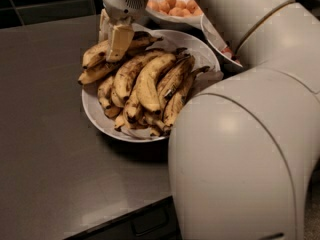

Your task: Pick banana from white bowl

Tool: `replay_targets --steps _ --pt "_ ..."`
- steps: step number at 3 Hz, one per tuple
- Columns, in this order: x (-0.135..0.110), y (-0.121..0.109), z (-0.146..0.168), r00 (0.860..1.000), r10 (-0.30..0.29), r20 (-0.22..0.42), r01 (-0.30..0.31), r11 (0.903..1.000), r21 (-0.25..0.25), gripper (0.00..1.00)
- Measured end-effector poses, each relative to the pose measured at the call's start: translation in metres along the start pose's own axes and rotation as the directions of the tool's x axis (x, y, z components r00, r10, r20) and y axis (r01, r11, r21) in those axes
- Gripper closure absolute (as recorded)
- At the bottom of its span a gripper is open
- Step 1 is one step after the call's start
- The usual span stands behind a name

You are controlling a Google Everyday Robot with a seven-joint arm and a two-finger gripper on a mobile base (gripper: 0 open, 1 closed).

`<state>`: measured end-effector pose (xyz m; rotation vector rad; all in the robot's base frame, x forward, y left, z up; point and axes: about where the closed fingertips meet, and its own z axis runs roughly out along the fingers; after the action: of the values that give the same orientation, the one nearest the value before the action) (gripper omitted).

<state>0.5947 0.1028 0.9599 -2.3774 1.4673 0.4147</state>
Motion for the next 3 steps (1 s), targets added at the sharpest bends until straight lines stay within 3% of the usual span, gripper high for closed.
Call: replay_targets --steps 1,2,3 --pt "0.0 0.016 0.009 0.999 0.017 0.03 -0.016 0.999 -0.041 0.88" --pt "-0.001 0.015 0.008 0.999 0.02 0.032 -0.018 0.999 -0.041 1.0" --pt "-0.004 0.005 0.01 0.999 0.02 0.041 -0.02 0.9998 -0.006 1.0"
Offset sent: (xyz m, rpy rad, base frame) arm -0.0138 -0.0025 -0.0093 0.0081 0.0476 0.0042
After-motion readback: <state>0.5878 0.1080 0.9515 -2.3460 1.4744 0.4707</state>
